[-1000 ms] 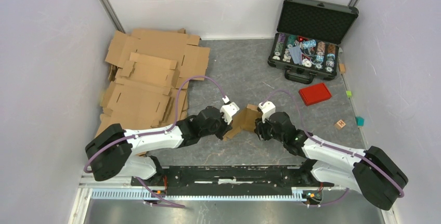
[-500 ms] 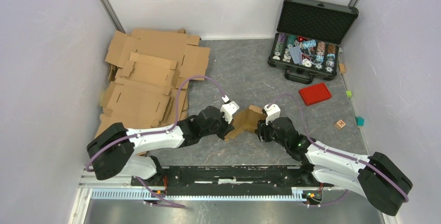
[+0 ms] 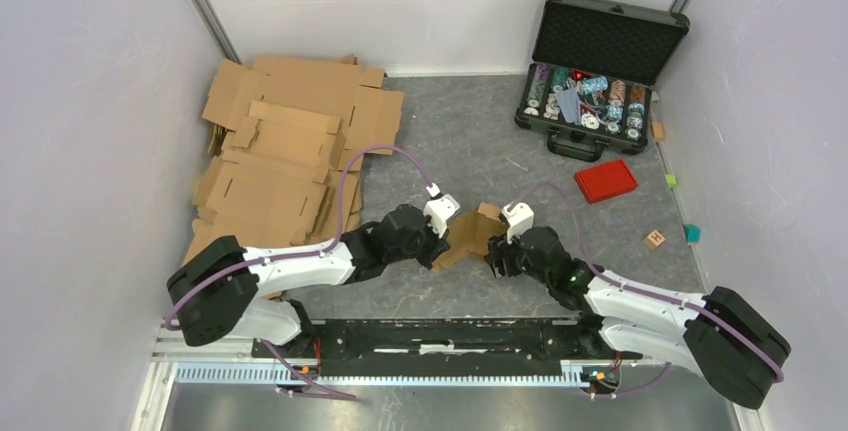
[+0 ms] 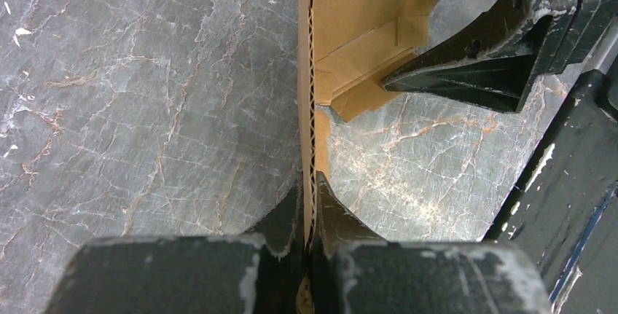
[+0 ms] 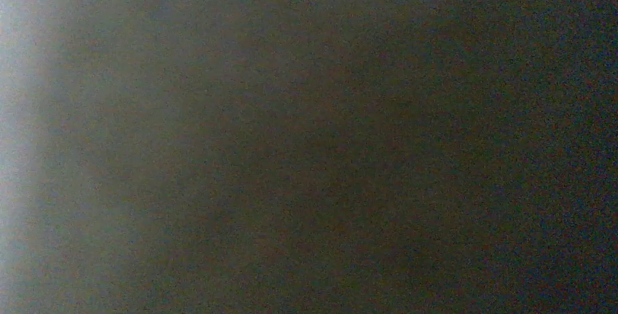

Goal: Fold the paper box
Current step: Fold the paper box at the center of the board.

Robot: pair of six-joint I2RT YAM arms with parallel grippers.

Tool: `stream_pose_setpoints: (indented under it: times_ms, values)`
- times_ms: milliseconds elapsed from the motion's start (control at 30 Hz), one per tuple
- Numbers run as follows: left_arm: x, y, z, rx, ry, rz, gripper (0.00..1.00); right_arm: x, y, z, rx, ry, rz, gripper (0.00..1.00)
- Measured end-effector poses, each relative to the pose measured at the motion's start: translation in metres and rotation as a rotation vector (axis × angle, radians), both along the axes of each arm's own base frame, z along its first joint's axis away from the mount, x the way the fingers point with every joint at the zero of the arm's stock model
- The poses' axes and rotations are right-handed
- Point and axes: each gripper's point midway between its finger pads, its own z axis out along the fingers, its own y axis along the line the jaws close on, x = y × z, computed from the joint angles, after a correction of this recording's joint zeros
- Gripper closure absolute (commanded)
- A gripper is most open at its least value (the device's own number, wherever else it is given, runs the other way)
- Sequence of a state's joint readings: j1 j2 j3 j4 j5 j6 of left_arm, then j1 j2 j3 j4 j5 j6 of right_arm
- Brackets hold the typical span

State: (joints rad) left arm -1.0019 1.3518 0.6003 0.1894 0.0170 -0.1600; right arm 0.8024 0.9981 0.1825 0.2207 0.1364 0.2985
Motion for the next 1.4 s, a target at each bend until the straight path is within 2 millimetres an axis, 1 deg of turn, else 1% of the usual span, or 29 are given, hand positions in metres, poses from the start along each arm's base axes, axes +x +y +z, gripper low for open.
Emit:
stream_pose_setpoints:
  times_ms: [400,467,533,633,1200,1400]
  values:
    - [0.0,0.0,0.0,0.001,0.001,0.0,0.98,-0.001,-0.005,-0.003,-0.048,-0.019,-0.017,0.31]
    - [0.0,0.0,0.0,0.001,0.001,0.0,0.98,-0.001,-0.006,-0.003,-0.057,-0.024,-0.021,0.33]
    - [0.0,0.0,0.0,0.0,0.002,-0.001,0.98,-0.001,-0.006,-0.003,-0.064,-0.03,-0.025,0.38]
    - [-0.001,-0.001,0.0,-0.003,0.007,0.0,0.98,-0.001,-0.007,-0.003,-0.067,-0.034,-0.036,0.4]
    - [-0.009,-0.01,0.001,-0.035,0.054,0.022,0.98,0.0,-0.013,-0.003,-0.044,-0.028,-0.17,0.42]
    - [-0.011,-0.011,0.001,-0.044,0.063,0.06,0.98,0.001,-0.011,0.004,0.008,-0.033,-0.209,0.42]
